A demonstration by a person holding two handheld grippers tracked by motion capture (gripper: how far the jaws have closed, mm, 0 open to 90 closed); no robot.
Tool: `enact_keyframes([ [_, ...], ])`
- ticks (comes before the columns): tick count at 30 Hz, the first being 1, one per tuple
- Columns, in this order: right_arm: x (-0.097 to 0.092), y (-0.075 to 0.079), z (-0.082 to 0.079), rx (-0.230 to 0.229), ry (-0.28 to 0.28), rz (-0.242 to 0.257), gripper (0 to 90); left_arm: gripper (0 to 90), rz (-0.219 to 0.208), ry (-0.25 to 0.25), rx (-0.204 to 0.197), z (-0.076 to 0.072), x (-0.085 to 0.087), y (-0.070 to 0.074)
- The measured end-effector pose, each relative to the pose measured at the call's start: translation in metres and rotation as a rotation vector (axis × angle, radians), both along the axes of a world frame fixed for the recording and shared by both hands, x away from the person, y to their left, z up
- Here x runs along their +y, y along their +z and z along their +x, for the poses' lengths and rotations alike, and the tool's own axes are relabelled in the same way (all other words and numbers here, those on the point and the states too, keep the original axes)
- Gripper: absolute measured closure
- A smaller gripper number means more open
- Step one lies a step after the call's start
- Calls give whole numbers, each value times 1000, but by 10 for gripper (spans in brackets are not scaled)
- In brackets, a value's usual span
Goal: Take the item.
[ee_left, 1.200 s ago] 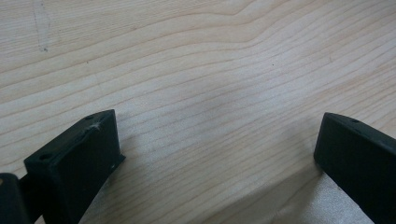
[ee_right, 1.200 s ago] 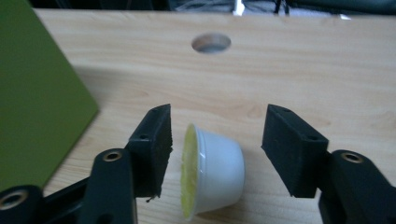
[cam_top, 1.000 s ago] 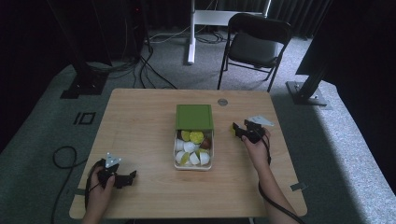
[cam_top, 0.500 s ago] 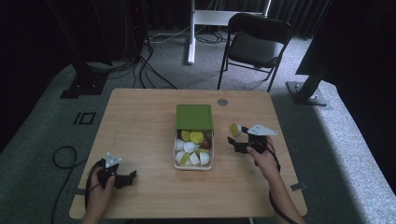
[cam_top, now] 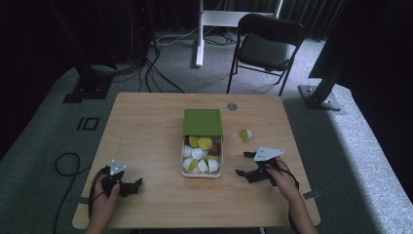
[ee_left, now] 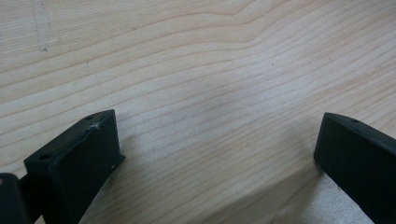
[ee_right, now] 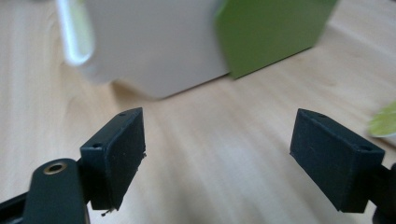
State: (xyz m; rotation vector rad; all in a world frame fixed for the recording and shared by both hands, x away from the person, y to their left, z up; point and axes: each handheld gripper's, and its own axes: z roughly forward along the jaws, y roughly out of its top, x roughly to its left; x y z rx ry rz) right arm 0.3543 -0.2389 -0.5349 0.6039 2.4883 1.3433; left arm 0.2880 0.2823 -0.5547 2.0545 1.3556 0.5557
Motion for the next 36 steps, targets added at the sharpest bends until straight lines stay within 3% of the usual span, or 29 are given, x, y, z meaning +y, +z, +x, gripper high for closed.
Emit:
enact_keyframes([
  [5,-2,-7,-10,-11,89,-65,176,14,0,0,0,0,0,0],
  [12,-9,-12,-20,-8,154,-93,176,13,1,-1,0,0,0,0],
  [13,-13,-15,-24,0,190,-118,175,13,0,0,0,0,0,0],
  [16,-16,-18,-29,14,219,-126,175,13,0,-1,0,0,0,0],
  [30,-40,-23,-38,42,195,-146,163,13,2,-1,1,0,0,0],
  [36,-48,-24,-41,86,166,-156,159,14,2,-1,1,0,0,0],
])
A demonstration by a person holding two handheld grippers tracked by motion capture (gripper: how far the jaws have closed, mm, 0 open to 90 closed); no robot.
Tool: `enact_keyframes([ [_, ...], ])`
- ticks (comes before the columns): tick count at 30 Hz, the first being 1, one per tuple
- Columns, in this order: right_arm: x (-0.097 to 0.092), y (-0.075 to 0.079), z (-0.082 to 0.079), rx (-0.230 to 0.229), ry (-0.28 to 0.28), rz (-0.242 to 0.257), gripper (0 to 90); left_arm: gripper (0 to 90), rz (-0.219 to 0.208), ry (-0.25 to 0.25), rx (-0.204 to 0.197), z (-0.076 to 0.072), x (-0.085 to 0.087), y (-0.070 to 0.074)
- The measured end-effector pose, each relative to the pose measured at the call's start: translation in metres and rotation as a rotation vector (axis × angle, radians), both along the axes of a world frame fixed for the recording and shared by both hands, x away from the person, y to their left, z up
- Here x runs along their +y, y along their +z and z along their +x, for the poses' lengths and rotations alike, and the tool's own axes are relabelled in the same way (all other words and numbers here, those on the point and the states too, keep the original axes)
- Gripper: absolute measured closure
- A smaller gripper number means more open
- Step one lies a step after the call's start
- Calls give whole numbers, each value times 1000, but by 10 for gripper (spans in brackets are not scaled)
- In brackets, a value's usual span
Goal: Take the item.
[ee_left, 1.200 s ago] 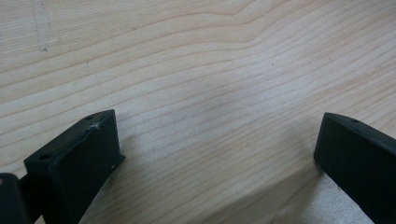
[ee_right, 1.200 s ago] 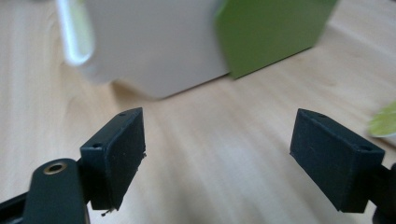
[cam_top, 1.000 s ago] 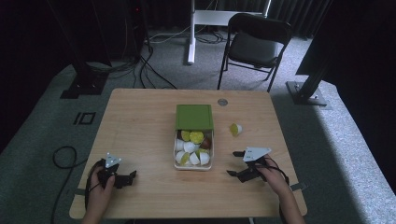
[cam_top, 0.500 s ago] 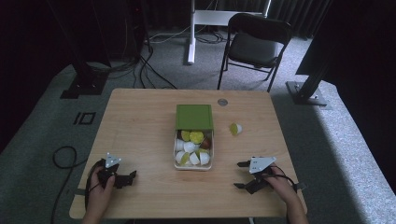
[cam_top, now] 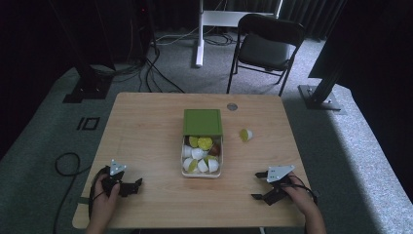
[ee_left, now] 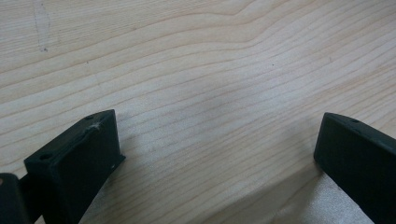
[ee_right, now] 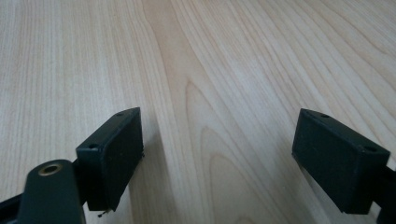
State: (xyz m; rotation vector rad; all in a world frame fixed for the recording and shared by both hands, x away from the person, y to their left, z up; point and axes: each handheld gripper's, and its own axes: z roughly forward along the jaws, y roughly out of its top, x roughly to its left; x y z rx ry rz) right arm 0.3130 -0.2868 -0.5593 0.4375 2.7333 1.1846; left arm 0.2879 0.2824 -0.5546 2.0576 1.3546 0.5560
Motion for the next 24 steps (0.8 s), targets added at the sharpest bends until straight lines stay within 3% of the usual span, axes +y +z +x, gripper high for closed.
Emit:
enact_keyframes([
  [24,-1,0,-4,3,-16,-5,128,13,-1,0,0,0,0,0],
])
